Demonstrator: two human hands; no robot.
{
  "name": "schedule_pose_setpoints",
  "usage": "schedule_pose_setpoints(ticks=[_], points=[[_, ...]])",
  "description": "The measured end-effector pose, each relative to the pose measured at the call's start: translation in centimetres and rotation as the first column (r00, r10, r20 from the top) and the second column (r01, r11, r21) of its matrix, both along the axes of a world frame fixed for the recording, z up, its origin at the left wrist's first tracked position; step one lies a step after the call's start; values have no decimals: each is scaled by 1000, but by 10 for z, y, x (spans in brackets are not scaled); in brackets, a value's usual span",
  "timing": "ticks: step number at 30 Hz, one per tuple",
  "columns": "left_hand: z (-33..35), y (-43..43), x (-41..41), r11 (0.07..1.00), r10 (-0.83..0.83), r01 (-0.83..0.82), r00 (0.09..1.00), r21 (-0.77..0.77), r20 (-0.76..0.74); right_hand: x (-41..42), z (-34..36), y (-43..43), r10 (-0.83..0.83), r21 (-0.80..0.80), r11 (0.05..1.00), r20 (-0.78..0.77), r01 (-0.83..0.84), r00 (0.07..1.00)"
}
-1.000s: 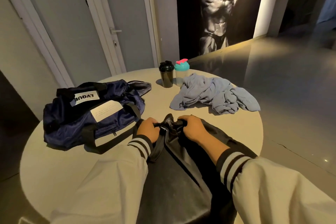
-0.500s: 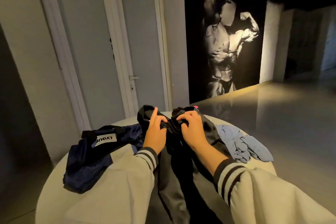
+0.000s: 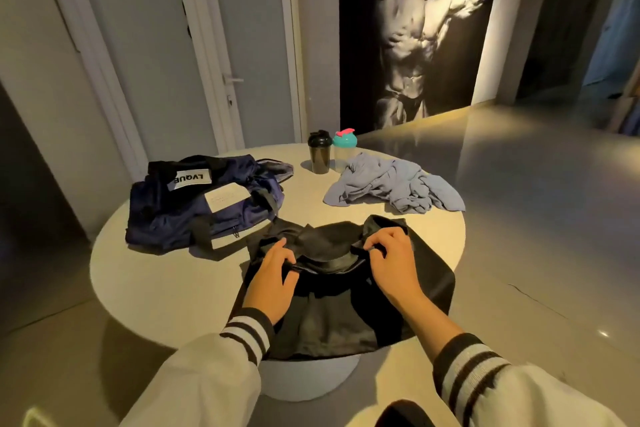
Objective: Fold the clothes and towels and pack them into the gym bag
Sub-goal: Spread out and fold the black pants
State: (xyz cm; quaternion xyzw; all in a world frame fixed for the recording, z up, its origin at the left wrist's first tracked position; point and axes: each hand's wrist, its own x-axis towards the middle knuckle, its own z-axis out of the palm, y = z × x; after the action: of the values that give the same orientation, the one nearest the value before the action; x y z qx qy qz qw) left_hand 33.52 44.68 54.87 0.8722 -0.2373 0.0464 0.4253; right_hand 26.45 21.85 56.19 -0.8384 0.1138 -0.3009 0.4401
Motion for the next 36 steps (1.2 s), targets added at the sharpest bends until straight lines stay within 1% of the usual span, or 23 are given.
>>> schedule_pose_setpoints(ticks=[4,8,10,12,16,22,25,28,30,33,36], points=[[-25,14,-31,997,8,-6,1000,81,-27,-35,-18,9,-4,-33,999,-61,2,998],[-45,24,-45,982,-54,62,997,179,-46,-60,-39,19,-44,-93,995,-214,25,976],[-51,24,-47,965,-78,77,997,250,-5,-70,-48,23,-23,-126,992,-274,-13,961],[-56,23,-48,942,-71,53,997,332,42,-77,-53,29,22,-143,987,-346,-76,938],[-61,24,-41,919,-6,-19,998,394,64,-71,-59,36,57,-223,961,-428,-166,902],[-57,31,-1,902,107,-98,994,421,1,-23,-54,34,126,-245,937,-423,-247,897],[-57,35,20,913,157,-148,988,380,8,10,-54,33,168,-251,924,-413,-289,895],[-54,38,36,940,189,-186,982,286,18,39,-52,32,198,-235,927,-350,-291,916],[-53,38,39,947,192,-200,980,251,54,47,-55,33,189,-253,930,-299,-268,936],[-53,39,34,941,216,-242,968,235,129,43,-60,37,129,-357,908,-254,-217,959],[-49,39,26,906,230,-298,942,300,243,36,-62,42,76,-469,861,-262,-196,962]])
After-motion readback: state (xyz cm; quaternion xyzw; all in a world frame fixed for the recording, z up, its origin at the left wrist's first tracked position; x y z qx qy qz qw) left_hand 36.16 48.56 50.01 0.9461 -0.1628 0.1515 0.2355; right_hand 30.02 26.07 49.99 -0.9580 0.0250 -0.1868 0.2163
